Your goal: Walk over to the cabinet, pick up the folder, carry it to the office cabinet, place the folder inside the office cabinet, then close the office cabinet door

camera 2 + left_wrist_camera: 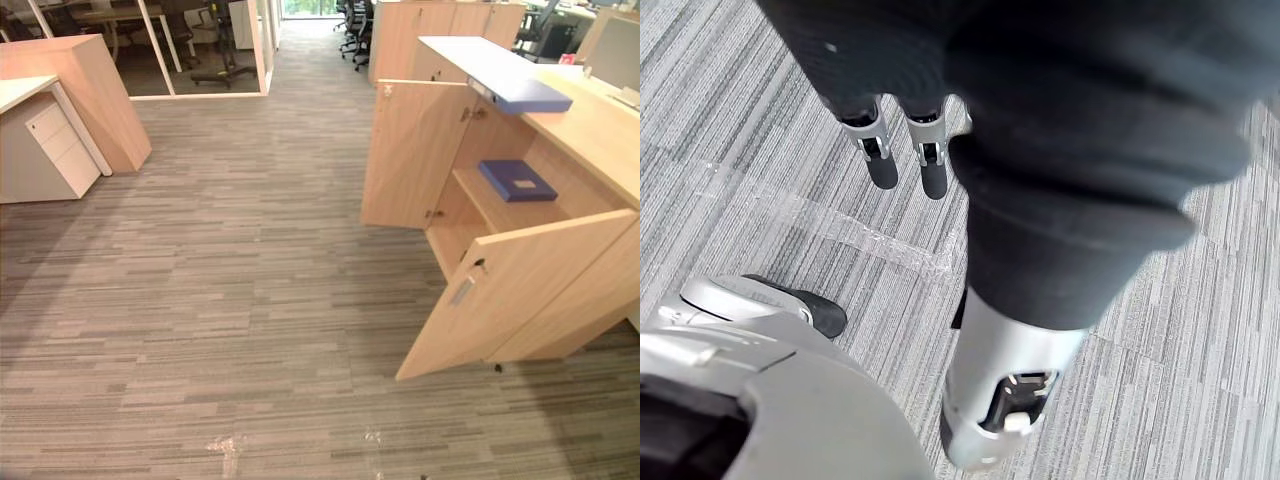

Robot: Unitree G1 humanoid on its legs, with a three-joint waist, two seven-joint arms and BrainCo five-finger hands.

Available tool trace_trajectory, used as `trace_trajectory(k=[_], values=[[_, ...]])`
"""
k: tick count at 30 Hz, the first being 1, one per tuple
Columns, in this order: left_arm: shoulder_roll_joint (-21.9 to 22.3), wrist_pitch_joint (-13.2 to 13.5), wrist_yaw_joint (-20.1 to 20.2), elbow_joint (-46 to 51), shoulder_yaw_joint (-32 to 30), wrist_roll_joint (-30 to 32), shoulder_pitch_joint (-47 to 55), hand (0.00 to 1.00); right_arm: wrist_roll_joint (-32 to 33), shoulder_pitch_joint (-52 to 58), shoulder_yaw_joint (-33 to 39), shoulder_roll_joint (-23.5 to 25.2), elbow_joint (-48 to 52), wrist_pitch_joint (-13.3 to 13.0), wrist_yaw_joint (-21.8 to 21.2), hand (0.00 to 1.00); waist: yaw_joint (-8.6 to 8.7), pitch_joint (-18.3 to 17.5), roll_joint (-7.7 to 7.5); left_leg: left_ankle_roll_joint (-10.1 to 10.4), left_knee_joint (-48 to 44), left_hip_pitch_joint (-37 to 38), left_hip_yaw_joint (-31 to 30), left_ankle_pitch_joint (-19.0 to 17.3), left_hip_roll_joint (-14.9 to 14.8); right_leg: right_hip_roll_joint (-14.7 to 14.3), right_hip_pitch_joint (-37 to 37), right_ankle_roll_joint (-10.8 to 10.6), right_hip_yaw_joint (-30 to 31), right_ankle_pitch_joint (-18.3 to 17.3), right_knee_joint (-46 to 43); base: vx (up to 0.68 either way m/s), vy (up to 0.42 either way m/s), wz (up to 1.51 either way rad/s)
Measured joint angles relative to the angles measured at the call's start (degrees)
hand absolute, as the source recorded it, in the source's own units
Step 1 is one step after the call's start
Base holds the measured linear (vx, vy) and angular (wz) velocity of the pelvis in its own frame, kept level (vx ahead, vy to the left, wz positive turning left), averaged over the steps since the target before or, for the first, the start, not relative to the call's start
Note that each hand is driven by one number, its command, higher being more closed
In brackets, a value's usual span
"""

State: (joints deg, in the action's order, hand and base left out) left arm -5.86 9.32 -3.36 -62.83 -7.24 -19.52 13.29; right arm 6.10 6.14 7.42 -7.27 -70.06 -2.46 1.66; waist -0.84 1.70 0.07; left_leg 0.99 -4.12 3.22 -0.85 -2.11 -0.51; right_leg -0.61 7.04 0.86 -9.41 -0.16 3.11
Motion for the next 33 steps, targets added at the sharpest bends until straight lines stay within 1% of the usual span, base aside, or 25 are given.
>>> trace_trajectory(k=[2, 3, 5, 9, 14, 18, 22, 23, 24, 25, 26, 27, 28, 29, 30, 31, 32, 33], values=[[0.05, 0.13, 0.11, -0.14, 0.0, -0.65, -0.08, 0.0, 0.0, -0.38, -0.02, 0.0, -0.14, 0.0, 0.0, 0.0, -0.04, -0.21, 0.36, 0.05, 0.14, 0.05, -0.01, -0.04, 0.03, -0.01, 0.11, -0.03, -0.01, 0.0, 0.35, 0.02, 0.006, 0.0], [0.05, 0.17, 0.11, -0.15, 0.0, -0.67, -0.1, 0.0, 0.0, -0.95, -0.03, -0.01, -0.63, 0.01, 0.0, 0.0, -0.07, 0.02, -0.01, 0.05, 0.3, 0.05, 0.0, -0.04, 0.03, -0.01, 0.13, -0.15, -0.01, 0.07, 0.56, 0.0, 0.0, 0.0], [0.04, 0.21, 0.1, -0.15, 0.01, -0.73, -0.11, 0.0, 0.0, -1.2, -0.08, -0.01, -0.88, 0.01, 0.0, 0.0, -0.11, -0.11, 0.28, 0.05, 0.38, 0.07, 0.02, -0.03, 0.07, 0.03, 0.16, -0.25, -0.01, 0.04, 0.68, 0.0, 0.0, 0.0], [0.02, 0.22, 0.07, -0.22, 0.03, -0.71, -0.08, 0.0, -0.02, -1.6, -0.25, -0.02, -1.59, 0.0, 0.02, 0.0, -0.29, 0.09, -0.02, 0.02, 0.84, 1.0, 0.15, 0.0, 0.12, 0.1, 0.97, -0.86, 0.03, -0.09, 1.04, 0.0, 0.0, 0.0], [0.03, 0.22, 0.07, -0.25, 0.05, -0.76, -0.11, 0.0, -0.03, -1.68, -0.33, -0.04, -1.59, 0.01, 0.02, 0.0, -0.36, 0.13, -0.09, 0.02, 1.04, 1.04, 0.17, 0.09, 0.14, 0.09, 1.06, -0.91, 0.03, -0.08, 1.62, 0.0, 0.0, 0.0], [0.03, -0.06, 0.71, -1.26, 0.05, -3.02, -0.22, 0.0, -0.03, -1.8, -0.83, -0.16, -1.64, 0.04, -0.02, 0.0, -0.36, 0.18, -0.15, 0.03, 1.31, 1.15, 0.16, 0.09, 0.16, 0.06, 1.19, -0.78, 0.03, 0.16, 1.63, 0.0, 0.0, 0.0], [-0.12, -0.21, 1.28, -2.25, 0.01, -2.92, -0.68, 0.0, -0.02, -1.98, -1.62, -0.3, -1.67, 0.04, -0.1, 0.0, -0.29, 0.54, -0.22, 0.06, 1.36, 2.02, 0.25, -0.1, 0.16, 0.09, 1.99, -0.8, 0.04, 0.14, 1.64, 0.02, 0.013, 0.0], [-0.14, -0.22, 1.35, -2.22, 0.02, -2.85, -0.89, 0.0, -0.01, -2.18, -2.57, -0.53, -1.66, 0.03, -0.24, 0.0, -0.21, 1.44, -0.17, 0.39, -1.14, 1.12, 0.33, -1.3, 0.05, 0.11, 2.03, -0.89, 0.05, -0.25, 1.2, -0.02, 0.031, -0.01], [-0.13, -0.2, 1.37, -2.03, -0.01, -2.66, -1.48, 0.0, 0.04, -2.77, -2.54, -0.61, -1.65, 0.02, -0.3, 0.0, -0.02, 2.86, 0.3, 1.37, -7.02, -1.01, 0.42, -4.05, -0.43, -0.09, 1.96, -0.17, 0.06, -1.84, -0.06, -0.06, 0.042, -0.02], [-0.13, -0.19, 1.39, -1.78, -0.35, -2.62, -1.68, 0.0, 0.17, -3.13, -2.52, -0.61, -1.67, 0.02, -0.31, 0.0, -0.02, 3.8, 0.22, 2.95, -13.03, -3.27, 0.49, -6.02, -0.93, -0.26, 1.95, 0.55, 0.08, -3.05, -1.18, -0.08, 0.033, -0.05], [-0.05, -0.15, 1.42, -1.6, -1.14, -2.62, -1.71, 0.0, 0.42, -3.28, -2.54, -0.51, -1.68, 0.02, -0.31, 0.0, -0.11, 4.34, 0.01, 4.06, -18.08, -5.45, 0.47, -6.81, -1.12, -0.29, 1.88, 0.75, 0.15, -3.36, -1.98, -0.08, 0.021, -0.15], [0.24, -0.39, 1.47, -0.77, -2.94, -2.37, -1.7, 0.0, 1.38, -3.32, -2.55, -0.44, -1.65, 0.03, -0.36, 0.0, -0.21, 5.18, 0.27, 4.43, -28.68, -10.14, 0.82, -6.9, -1.63, -0.29, 1.64, 1.29, 0.36, -4.57, -3.64, -0.05, 0.012, -0.34], [1.36, -0.49, 1.4, -0.46, -4.83, -2.29, -1.22, 0.0, 1.8, -3.32, -2.51, -0.75, -1.66, 0.03, -0.35, 0.0, -0.23, 5.75, 0.57, 5.56, -38.59, -14.44, 1.25, -5.2, -2.78, -0.67, 1.63, 1.61, 0.99, -5.34, -5.35, -0.01, 0.033, -0.42], [1.56, -0.46, 1.35, -0.45, -5.02, -2.3, -0.93, 0.0, 1.8, -3.47, -2.53, -0.87, -1.65, 0.02, -0.37, 0.0, -0.32, 6.04, 0.69, 5.87, -42.52, -16.26, 1.4, -4.15, -3.13, -0.78, 1.8, 1.79, 1.94, -5.76, -6.21, 0.05, 0.056, -0.49], [1.68, -0.48, 1.21, -0.52, -5.05, -2.31, -0.45, 0.0, 1.87, -3.4, -2.55, -0.96, -1.79, 0.16, -0.35, 0.0, -0.36, 6.07, 0.79, 3.83, -46.73, -18.85, 2.19, -6.65, -3.88, -0.62, 2.0, 1.86, 3.07, -6.54, -7.28, 0.09, 0.085, -0.49], [1.61, -0.49, 1.21, -0.54, -4.91, -2.2, -0.52, 0.0, 1.87, -3.43, -2.76, -1.02, -1.85, 0.18, -0.37, 0.0, -0.5, 6.24, 0.71, 3.07, -45.59, -20.49, 3.11, -8.93, -4.56, 0.08, 2.07, 1.61, 4.14, -6.78, -7.58, 0.09, 0.082, -0.47], [1.54, -0.5, 1.21, -0.55, -4.8, -2.12, -0.59, 0.0, 1.88, -3.5, -3.01, -1.09, -1.86, 0.17, -0.37, 0.0, -0.47, 6.31, 0.61, 2.89, -43.47, -21.1, 3.3, -9.32, -4.66, 0.63, 2.1, 1.48, 4.75, -6.86, -7.58, 0.12, 0.138, -0.46], [1.37, -0.49, 1.19, -0.56, -4.56, -1.25, -0.77, 0.0, 1.9, -3.72, -3.09, -1.17, -1.87, 0.16, -0.37, 0.0, -0.4, 6.3, 0.3, 2.5, -37.02, -21.93, 3.07, -9.55, -4.69, 2.1, 2.03, 0.52, 5.45, -7.46, -7.58, 0.12, 0.152, -0.32]])
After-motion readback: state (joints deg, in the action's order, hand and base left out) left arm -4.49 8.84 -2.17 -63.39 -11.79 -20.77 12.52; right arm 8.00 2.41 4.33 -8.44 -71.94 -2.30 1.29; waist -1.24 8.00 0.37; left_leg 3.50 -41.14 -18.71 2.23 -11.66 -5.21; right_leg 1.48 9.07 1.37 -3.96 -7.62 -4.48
